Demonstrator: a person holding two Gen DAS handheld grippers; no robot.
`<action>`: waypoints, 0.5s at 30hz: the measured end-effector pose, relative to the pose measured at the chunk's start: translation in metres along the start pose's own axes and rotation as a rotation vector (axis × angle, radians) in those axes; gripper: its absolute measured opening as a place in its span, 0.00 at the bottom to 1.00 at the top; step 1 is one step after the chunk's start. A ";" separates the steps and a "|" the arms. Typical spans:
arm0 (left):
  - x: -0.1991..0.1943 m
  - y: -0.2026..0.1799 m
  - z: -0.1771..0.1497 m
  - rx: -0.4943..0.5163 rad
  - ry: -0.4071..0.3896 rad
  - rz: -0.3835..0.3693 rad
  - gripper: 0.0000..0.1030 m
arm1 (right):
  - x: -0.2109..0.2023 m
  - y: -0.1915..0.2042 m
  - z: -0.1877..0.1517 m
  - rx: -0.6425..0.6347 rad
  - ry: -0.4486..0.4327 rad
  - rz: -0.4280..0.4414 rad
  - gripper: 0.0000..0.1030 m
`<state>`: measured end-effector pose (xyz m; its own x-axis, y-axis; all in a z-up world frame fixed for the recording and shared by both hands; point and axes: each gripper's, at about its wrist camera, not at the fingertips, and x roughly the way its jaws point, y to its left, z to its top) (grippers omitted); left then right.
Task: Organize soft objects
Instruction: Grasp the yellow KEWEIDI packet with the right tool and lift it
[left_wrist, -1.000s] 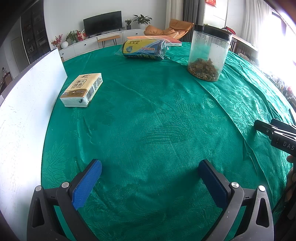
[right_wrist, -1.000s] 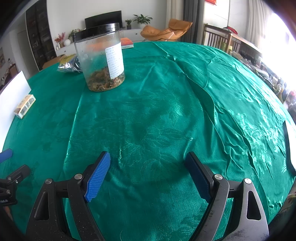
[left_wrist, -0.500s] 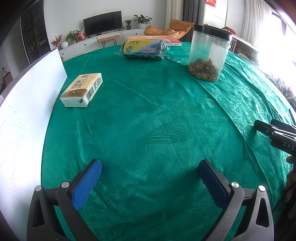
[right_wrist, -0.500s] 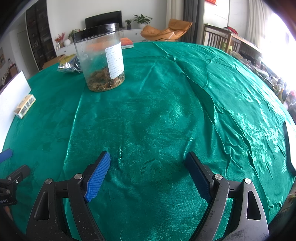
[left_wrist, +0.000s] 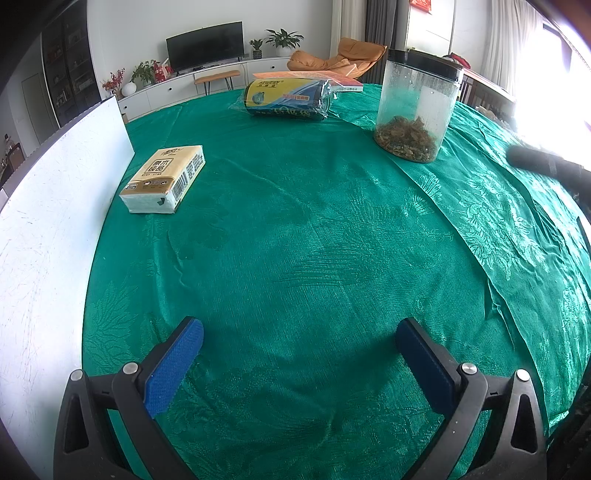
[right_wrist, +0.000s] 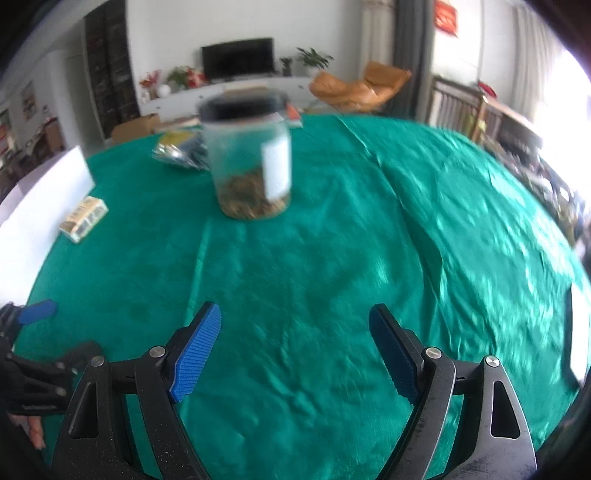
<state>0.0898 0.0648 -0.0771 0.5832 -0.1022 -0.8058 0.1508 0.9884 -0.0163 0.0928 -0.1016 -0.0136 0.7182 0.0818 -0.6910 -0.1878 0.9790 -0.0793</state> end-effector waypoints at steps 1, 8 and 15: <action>0.000 0.000 0.000 0.000 0.000 0.000 1.00 | 0.001 0.012 0.023 -0.070 -0.003 0.034 0.83; 0.000 0.000 0.000 0.000 0.000 0.000 1.00 | 0.080 0.090 0.170 -0.419 0.145 0.122 0.82; -0.001 0.000 0.001 -0.001 -0.001 -0.001 1.00 | 0.200 0.149 0.206 -0.534 0.436 0.022 0.82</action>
<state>0.0901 0.0652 -0.0763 0.5836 -0.1028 -0.8055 0.1503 0.9885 -0.0173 0.3462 0.0987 -0.0154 0.3960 -0.0914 -0.9137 -0.5839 0.7429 -0.3274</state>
